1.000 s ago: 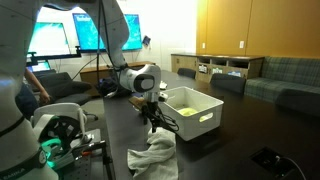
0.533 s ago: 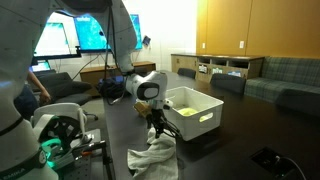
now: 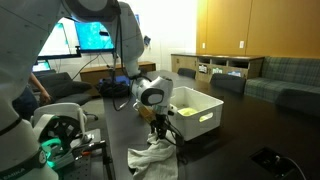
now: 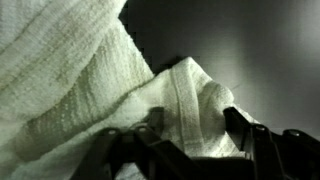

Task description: Pick up the yellow towel and put it in the bucket, pick up the marker and put it in the cup, pick up the white towel and put it in the bucket, finally pick up the black masking tape and put it in the cup

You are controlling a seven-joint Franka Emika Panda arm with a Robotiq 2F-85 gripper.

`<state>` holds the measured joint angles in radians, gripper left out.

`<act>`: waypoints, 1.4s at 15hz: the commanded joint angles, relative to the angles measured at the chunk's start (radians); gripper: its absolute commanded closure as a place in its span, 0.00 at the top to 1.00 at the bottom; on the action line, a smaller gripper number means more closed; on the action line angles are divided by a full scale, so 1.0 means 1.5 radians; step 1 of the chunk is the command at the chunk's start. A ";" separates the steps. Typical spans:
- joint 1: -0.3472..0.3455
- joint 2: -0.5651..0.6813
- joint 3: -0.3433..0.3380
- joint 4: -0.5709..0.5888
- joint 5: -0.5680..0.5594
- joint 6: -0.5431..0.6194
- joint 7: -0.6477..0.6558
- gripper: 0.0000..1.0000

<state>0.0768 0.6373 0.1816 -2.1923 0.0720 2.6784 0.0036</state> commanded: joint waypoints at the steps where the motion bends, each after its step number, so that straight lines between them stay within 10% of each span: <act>1: -0.011 0.013 0.013 0.018 0.016 0.000 -0.027 0.36; 7: -0.001 -0.013 0.012 0.002 -0.002 0.001 -0.047 0.07; 21: 0.084 -0.382 -0.010 -0.172 -0.114 -0.068 0.036 0.15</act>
<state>0.1810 0.2105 0.1765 -2.3714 -0.0662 2.5970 -0.0070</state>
